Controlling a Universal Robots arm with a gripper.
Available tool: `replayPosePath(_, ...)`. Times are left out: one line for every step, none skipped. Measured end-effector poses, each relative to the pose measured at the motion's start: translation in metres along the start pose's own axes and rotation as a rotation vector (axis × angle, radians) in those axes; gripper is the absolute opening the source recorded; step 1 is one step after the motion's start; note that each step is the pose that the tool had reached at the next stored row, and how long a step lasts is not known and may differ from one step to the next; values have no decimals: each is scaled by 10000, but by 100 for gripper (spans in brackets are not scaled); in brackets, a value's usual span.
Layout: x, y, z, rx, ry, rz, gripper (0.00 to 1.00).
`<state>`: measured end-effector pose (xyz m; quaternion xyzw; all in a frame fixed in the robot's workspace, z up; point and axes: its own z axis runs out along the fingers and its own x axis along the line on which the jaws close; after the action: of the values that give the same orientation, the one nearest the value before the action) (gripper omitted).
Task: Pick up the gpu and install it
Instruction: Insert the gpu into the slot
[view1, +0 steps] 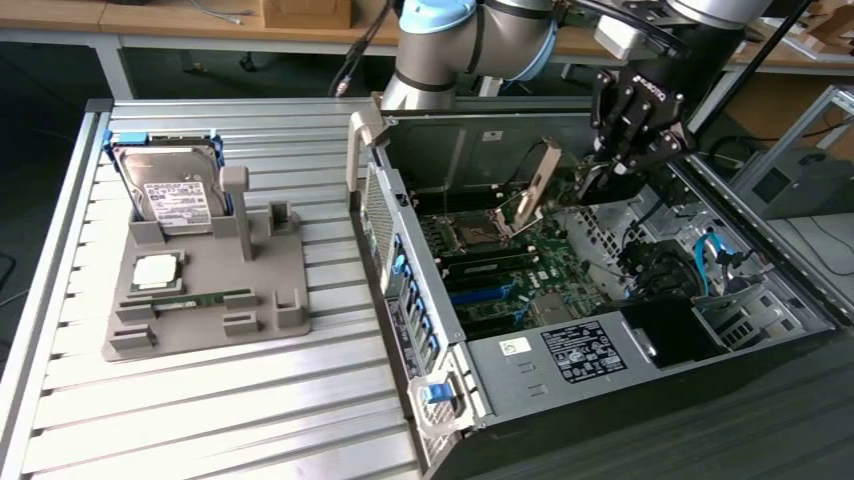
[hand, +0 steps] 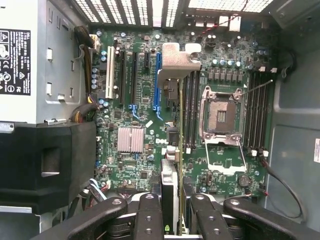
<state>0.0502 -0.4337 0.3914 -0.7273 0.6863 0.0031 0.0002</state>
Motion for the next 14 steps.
replayPosePath(2, 0, 4, 0, 0, 0, 27)
replayPosePath(5, 1, 12, 1, -1, 0, 27)
replayPosePath(6, 1, 16, 0, 0, -1, 27)
replayPosePath(7, 4, 21, 0, 1, -2, 27)
replayPosePath(8, 7, 26, 0, 0, -1, 27)
replayPosePath(8, 10, 32, 0, 0, -1, 27)
replayPosePath(9, 12, 37, 0, 0, -1, 27)
replayPosePath(10, 15, 42, 0, 1, -1, 27)
replayPosePath(11, 18, 47, 0, 1, 0, 27)
replayPosePath(11, 21, 52, 0, 0, 0, 27)
replayPosePath(12, 25, 57, 0, 0, 0, 27)
replayPosePath(13, 29, 62, 0, 1, 0, 27)
replayPosePath(13, 34, 67, 0, 1, 0, 27)
replayPosePath(13, 38, 72, 0, 1, 0, 27)
